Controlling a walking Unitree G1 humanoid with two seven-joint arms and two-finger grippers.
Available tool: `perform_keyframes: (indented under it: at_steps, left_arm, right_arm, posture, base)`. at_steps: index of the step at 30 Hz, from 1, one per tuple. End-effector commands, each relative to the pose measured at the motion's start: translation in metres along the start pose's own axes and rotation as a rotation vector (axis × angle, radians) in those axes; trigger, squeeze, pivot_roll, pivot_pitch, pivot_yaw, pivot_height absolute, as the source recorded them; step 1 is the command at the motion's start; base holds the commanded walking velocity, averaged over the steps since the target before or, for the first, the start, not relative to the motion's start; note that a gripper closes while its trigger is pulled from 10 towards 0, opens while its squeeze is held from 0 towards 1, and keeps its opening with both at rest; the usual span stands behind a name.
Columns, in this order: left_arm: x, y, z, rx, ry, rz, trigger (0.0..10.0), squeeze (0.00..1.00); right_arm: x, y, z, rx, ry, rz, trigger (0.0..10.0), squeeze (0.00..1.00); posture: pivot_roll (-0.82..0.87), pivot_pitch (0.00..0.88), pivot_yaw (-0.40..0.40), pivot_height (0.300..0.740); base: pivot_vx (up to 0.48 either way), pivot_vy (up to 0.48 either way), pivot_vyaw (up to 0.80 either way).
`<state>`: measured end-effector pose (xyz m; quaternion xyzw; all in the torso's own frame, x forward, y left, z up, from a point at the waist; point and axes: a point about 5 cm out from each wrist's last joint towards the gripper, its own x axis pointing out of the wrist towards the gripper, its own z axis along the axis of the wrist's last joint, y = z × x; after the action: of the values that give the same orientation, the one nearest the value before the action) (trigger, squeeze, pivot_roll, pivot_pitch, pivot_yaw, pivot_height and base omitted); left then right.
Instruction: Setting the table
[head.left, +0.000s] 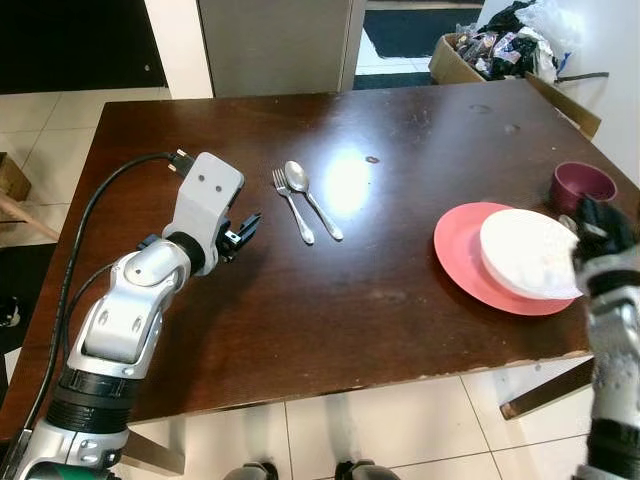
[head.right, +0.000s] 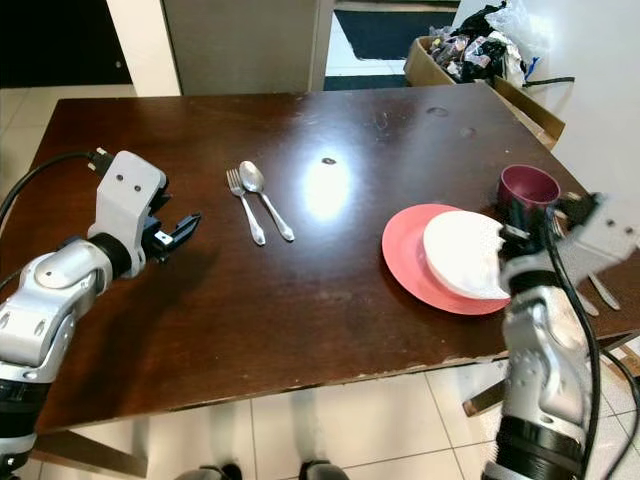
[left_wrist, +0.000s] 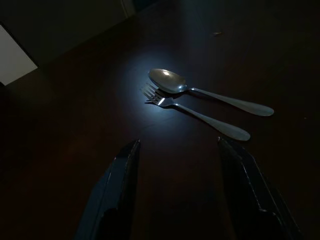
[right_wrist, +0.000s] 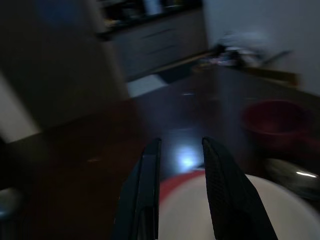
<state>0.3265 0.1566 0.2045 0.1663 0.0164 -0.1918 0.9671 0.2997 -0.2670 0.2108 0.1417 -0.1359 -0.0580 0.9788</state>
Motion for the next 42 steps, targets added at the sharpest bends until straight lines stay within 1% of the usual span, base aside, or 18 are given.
perform_keyframes:
  at_steps: [1, 5, 8, 9, 12, 13, 14, 16, 17, 18, 19, 21, 23, 26, 33, 37, 39, 42]
  left_arm:
    - [-0.001, 0.000, -0.002, -0.004, 0.011, 0.003, 10.0, 0.00]
    - [-0.001, 0.003, -0.001, -0.007, 0.023, 0.038, 10.0, 0.00]
    - [-0.010, 0.013, -0.005, 0.005, 0.042, 0.103, 10.0, 0.00]
    - [-0.010, 0.013, -0.005, 0.005, 0.042, 0.103, 10.0, 0.00]
    - [-0.028, 0.023, -0.008, -0.003, 0.029, 0.189, 10.0, 0.00]
    - [-0.028, 0.023, -0.008, -0.003, 0.029, 0.189, 10.0, 0.00]
    - [-0.040, 0.021, -0.011, 0.000, 0.043, 0.219, 10.0, 0.00]
    - [-0.044, 0.019, -0.012, 0.003, 0.052, 0.224, 10.0, 0.00]
    - [-0.046, 0.015, -0.015, 0.004, 0.064, 0.225, 10.0, 0.00]
    - [-0.045, 0.008, -0.019, 0.002, 0.083, 0.224, 10.0, 0.00]
    - [-0.043, 0.005, -0.020, 0.000, 0.090, 0.224, 10.0, 0.00]
    - [-0.041, 0.002, -0.018, -0.004, 0.087, 0.226, 10.0, 0.00]
    - [-0.040, 0.004, -0.014, -0.003, 0.070, 0.246, 10.0, 0.00]
    - [-0.041, 0.005, 0.000, -0.037, -0.002, 0.263, 10.0, 0.00]
    - [-0.043, 0.000, 0.010, -0.055, -0.063, 0.243, 10.0, 0.00]
    - [-0.041, -0.003, 0.016, -0.075, -0.111, 0.253, 10.0, 0.00]
    - [-0.042, -0.001, 0.019, -0.115, -0.141, 0.259, 10.0, 0.00]
    - [-0.042, 0.000, 0.020, -0.122, -0.153, 0.260, 10.0, 0.00]
  right_arm:
    - [0.006, 0.014, -0.020, 0.028, 0.097, 0.091, 10.0, 0.00]
    - [0.018, 0.035, -0.056, -0.005, 0.236, 0.186, 10.0, 0.00]
    - [0.028, 0.049, -0.074, -0.034, 0.290, 0.236, 10.0, 0.00]
    - [0.028, 0.049, -0.074, -0.034, 0.290, 0.236, 10.0, 0.00]
    - [0.040, 0.057, -0.080, -0.077, 0.305, 0.271, 10.0, 0.00]
    - [0.040, 0.057, -0.080, -0.077, 0.305, 0.271, 10.0, 0.00]
    - [0.044, 0.064, -0.081, -0.097, 0.298, 0.317, 10.0, 0.00]
    - [0.046, 0.067, -0.081, -0.098, 0.295, 0.339, 10.0, 0.00]
    - [0.048, 0.072, -0.080, -0.094, 0.287, 0.372, 10.0, 0.00]
    - [0.052, 0.081, -0.079, -0.094, 0.277, 0.428, 10.0, 0.00]
    - [0.053, 0.085, -0.078, -0.097, 0.274, 0.450, 10.0, 0.00]
    - [0.054, 0.092, -0.078, -0.076, 0.271, 0.485, 10.0, 0.00]
    - [0.055, 0.097, -0.078, -0.065, 0.267, 0.500, 10.0, 0.00]
    - [0.058, 0.104, -0.075, -0.033, 0.226, 0.512, 10.0, 0.00]
    - [0.055, 0.099, -0.060, 0.025, 0.093, 0.445, 10.0, 0.00]
    - [0.040, 0.111, -0.019, -0.028, -0.120, 0.495, 10.0, 0.00]
    - [0.031, 0.118, -0.001, -0.004, -0.187, 0.508, 10.0, 0.00]
    - [0.027, 0.119, 0.002, -0.004, -0.198, 0.509, 10.0, 0.00]
  posture:
    - [0.02, 0.068, 0.057, 0.740]
    - [0.06, 0.083, 0.053, 0.740]
    - [0.09, 0.102, 0.037, 0.740]
    - [0.09, 0.102, 0.037, 0.740]
    - [0.14, 0.129, 0.014, 0.740]
    - [0.14, 0.129, 0.014, 0.740]
    - [0.17, 0.151, -0.004, 0.740]
    - [0.17, 0.151, -0.004, 0.740]
    - [0.18, 0.160, -0.011, 0.740]
    - [0.18, 0.166, -0.013, 0.740]
    - [0.18, 0.166, -0.013, 0.740]
    - [0.18, 0.172, -0.012, 0.740]
    - [0.19, 0.175, -0.010, 0.740]
    - [0.18, 0.174, -0.003, 0.740]
    - [0.15, 0.163, 0.013, 0.740]
    - [0.11, 0.129, 0.030, 0.740]
    - [0.09, 0.105, 0.039, 0.740]
    - [0.07, 0.089, 0.044, 0.740]
  base:
    - [0.000, 0.000, 0.00]
    - [0.000, 0.000, 0.00]
    - [0.000, 0.000, 0.00]
    - [0.000, 0.000, 0.00]
    - [0.000, 0.000, 0.00]
    - [0.000, 0.000, 0.00]
    - [0.000, 0.000, 0.00]
    - [0.000, 0.000, 0.00]
    - [0.000, 0.000, 0.00]
    - [0.000, 0.000, 0.00]
    - [0.000, 0.000, 0.00]
    - [0.000, 0.000, 0.00]
    - [0.000, 0.000, 0.00]
    - [0.000, 0.000, 0.00]
    - [0.000, 0.000, 0.00]
    - [0.000, 0.000, 0.00]
    - [0.000, 0.000, 0.00]
    - [0.000, 0.000, 0.00]
